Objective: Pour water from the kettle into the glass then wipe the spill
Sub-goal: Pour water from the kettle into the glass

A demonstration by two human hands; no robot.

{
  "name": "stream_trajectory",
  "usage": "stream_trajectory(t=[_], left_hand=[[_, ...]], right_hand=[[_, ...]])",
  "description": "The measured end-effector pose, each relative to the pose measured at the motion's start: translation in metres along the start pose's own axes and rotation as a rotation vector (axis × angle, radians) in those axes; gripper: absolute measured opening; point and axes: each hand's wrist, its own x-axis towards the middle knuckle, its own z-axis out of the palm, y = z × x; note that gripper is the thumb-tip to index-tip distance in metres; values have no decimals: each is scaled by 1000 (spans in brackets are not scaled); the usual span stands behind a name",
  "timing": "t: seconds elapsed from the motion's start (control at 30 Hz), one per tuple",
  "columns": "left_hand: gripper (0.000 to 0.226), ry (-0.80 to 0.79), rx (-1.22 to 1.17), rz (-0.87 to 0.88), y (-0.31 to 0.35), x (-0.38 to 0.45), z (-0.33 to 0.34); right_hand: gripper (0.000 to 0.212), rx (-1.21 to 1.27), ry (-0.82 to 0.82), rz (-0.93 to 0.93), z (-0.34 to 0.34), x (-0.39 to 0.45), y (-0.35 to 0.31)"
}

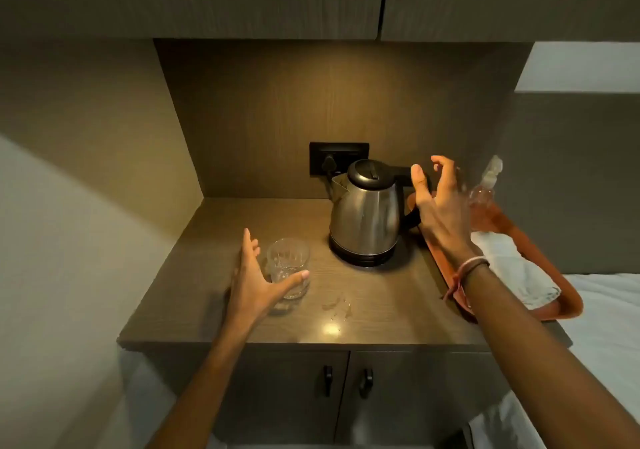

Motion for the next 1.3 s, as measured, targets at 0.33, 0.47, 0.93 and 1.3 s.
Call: stream_trajectory(t=[0.33, 0.47, 0.93, 1.3], left_hand=[[101, -62, -132, -105, -38, 31, 24], [99, -47, -154, -85, -43, 32, 26], [98, -40, -203, -29, -41, 28, 25], [96, -25, -200, 5, -46, 29, 25]], right_hand=[[105, 673, 44, 698, 62, 64, 57], [37, 711, 153, 582, 67, 77, 27], [48, 308, -124, -204, 91, 75, -71], [47, 223, -93, -376, 91, 84, -87]])
